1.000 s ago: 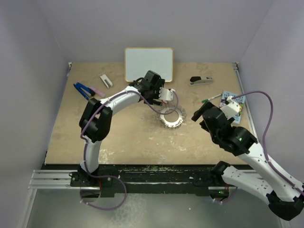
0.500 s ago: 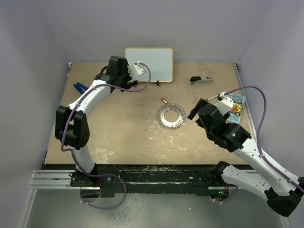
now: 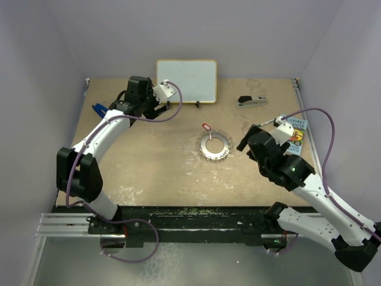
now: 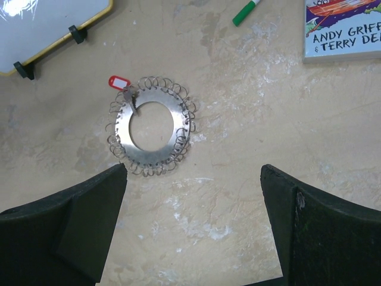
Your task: Put the keys on the keyring
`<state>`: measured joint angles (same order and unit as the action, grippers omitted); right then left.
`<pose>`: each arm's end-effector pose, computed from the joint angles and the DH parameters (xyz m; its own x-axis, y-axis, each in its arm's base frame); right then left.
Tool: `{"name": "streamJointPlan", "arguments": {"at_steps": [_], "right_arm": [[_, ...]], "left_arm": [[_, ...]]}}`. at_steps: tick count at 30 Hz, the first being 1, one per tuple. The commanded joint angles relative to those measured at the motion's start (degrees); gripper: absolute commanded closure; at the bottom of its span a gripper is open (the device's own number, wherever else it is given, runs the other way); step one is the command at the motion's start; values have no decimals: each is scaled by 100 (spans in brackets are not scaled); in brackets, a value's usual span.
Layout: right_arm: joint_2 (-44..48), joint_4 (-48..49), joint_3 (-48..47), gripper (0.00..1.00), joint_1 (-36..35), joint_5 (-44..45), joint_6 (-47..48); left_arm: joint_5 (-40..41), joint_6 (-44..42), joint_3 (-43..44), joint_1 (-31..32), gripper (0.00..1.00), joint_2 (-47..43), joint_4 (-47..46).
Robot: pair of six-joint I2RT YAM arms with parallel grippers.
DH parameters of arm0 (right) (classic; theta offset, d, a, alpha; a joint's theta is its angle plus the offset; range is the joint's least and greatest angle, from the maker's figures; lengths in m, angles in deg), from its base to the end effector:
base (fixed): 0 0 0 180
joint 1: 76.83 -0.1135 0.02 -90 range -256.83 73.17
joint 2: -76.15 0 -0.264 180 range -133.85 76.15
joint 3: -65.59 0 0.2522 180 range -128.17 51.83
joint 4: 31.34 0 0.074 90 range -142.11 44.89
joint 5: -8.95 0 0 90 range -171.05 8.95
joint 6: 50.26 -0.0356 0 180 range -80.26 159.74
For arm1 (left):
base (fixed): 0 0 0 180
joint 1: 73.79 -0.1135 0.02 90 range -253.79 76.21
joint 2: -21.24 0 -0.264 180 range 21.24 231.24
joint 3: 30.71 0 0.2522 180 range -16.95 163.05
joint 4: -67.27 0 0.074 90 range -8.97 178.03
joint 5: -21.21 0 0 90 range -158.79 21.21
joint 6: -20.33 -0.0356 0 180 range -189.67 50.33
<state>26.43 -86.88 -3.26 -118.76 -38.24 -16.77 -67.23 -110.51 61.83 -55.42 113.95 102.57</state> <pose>0.1413 0.0944 0.3381 -0.3132 0.5411 -0.7805 0.3223 0.8336 0.4486 0.3552 -0.1169 0.3129 -0.2244 0.7633 -0.6058 0.5826 0.6034 0.5445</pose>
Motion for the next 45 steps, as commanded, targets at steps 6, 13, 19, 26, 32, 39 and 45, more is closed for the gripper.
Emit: {"name": "streamJointPlan", "arguments": {"at_steps": [6,13,19,26,32,39,45], "right_arm": [[300,-222,-152,0,20,272,49],[189,-321,-185,0,19,263,34],[180,-354,-212,0,21,263,23],[166,-352,-204,0,23,255,23],[120,-358,-213,0,20,248,45],[105,-374,-213,0,18,246,79],[107,-380,-173,0,19,233,77]], "left_arm": [[-38,278,-163,-35,2,-405,-276],[-60,390,-203,-40,2,-407,-327],[-69,394,-175,-36,2,-388,-335],[-28,356,-120,-40,2,-390,-335],[-41,383,-94,-39,2,-385,-335],[-51,414,-77,-42,2,-369,-335],[-51,428,-65,-42,2,-359,-343]]}}
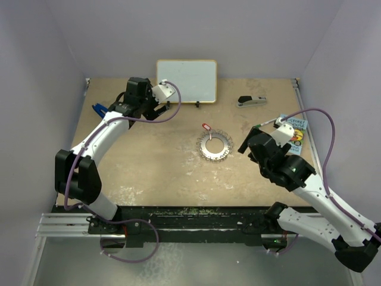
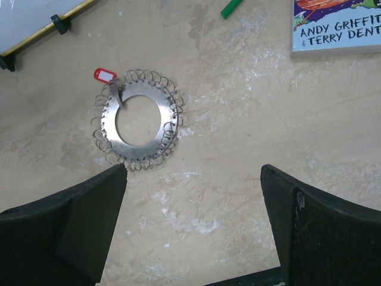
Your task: Put the keys on the keyring
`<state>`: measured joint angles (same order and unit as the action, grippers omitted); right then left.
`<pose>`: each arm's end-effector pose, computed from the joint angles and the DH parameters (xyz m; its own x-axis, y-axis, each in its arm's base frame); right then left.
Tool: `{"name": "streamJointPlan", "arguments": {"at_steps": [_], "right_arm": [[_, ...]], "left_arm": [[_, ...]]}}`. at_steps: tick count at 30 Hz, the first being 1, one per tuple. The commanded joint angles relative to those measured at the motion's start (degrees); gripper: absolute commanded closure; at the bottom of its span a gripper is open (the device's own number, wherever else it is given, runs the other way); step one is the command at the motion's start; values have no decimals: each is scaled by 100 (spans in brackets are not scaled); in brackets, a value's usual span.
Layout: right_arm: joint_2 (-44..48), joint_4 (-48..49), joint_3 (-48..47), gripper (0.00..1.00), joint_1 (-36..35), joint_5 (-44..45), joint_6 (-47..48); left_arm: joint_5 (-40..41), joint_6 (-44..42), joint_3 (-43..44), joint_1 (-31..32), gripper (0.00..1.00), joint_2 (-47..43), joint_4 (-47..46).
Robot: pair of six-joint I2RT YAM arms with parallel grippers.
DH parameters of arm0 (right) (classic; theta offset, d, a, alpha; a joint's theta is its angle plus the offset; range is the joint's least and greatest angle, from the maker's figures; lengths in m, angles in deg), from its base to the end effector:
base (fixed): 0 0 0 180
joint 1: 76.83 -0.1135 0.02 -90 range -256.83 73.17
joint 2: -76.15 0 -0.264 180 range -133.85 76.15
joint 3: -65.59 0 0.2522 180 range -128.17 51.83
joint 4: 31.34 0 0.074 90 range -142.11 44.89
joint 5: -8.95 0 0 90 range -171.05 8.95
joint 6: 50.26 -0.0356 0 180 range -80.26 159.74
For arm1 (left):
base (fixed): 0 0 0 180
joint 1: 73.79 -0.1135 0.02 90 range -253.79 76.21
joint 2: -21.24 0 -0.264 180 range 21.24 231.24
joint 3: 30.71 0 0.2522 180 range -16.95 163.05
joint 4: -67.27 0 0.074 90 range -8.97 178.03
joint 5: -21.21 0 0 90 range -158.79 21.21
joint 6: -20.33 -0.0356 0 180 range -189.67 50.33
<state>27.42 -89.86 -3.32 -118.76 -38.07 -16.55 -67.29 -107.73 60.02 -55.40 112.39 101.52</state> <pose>0.1360 0.0896 0.3369 -0.3319 0.5199 -0.7871 0.3334 0.8452 0.4178 0.3491 -0.1151 0.3133 -0.2432 0.7303 -0.6384 0.5650 0.6416 0.5187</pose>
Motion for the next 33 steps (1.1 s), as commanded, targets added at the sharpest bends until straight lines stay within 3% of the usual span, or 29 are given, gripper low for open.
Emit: {"name": "streamJointPlan", "arguments": {"at_steps": [1,33], "right_arm": [[11,-77,-163,0,22,199,50],[73,-242,-149,0,22,219,-45]], "left_arm": [[-42,150,124,-40,2,-201,-232],[-31,180,191,-59,2,-238,-221]]}}
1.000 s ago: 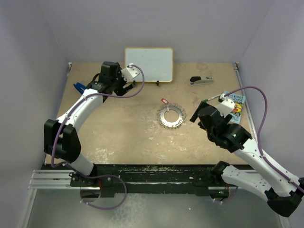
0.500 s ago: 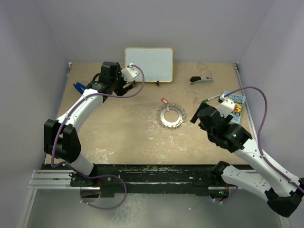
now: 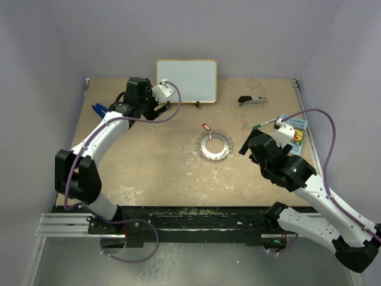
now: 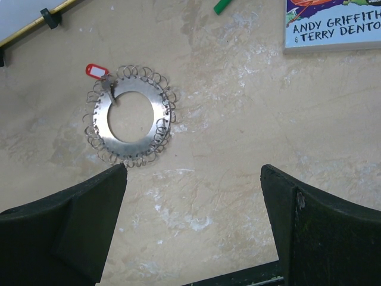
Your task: Put the keys on the keyring
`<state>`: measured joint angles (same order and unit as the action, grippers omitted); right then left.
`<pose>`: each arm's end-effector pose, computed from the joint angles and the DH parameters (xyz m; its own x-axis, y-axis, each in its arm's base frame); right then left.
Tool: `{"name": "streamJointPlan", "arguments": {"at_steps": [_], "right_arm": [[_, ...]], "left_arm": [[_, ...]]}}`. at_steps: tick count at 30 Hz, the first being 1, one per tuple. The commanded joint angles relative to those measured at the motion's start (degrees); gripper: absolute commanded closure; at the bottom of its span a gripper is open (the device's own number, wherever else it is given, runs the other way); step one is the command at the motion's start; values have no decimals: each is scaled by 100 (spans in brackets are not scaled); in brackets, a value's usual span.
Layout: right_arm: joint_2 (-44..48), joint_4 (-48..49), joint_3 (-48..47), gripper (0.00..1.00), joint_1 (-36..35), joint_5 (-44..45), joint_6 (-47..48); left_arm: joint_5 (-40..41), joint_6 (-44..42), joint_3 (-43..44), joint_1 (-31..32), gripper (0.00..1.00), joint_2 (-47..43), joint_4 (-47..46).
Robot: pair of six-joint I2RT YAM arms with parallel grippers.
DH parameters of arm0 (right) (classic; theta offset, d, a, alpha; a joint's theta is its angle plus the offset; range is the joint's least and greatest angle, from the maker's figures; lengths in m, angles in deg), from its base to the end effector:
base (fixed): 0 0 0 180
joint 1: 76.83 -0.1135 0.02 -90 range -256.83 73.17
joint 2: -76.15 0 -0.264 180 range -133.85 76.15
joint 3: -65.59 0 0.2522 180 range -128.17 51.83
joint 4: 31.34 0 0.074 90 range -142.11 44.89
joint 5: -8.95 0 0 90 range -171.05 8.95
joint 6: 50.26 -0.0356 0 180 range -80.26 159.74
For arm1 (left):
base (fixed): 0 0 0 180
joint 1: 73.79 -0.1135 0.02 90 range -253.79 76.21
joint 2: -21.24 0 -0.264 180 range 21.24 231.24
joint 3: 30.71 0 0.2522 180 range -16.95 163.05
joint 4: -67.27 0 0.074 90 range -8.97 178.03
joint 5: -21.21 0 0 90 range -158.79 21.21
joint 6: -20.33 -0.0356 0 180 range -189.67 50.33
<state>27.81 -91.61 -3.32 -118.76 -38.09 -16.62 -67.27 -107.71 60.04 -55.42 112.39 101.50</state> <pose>0.1335 0.0873 0.3354 -0.3456 0.5085 -0.7886 0.3408 0.8511 0.3994 0.3492 -0.1150 0.3134 -0.2434 0.7299 -0.6388 0.5641 0.6422 0.5189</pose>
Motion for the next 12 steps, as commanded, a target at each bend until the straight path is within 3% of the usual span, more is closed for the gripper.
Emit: {"name": "streamJointPlan", "arguments": {"at_steps": [1,9,12], "right_arm": [[23,-67,-153,0,19,222,-34],[118,339,-96,5,22,330,310],[-62,3,-305,0,21,395,83]], "left_arm": [[-43,182,192,-58,2,-246,-219],[-34,192,193,-55,2,-283,-201],[-33,199,191,-61,2,-291,-193]]}}
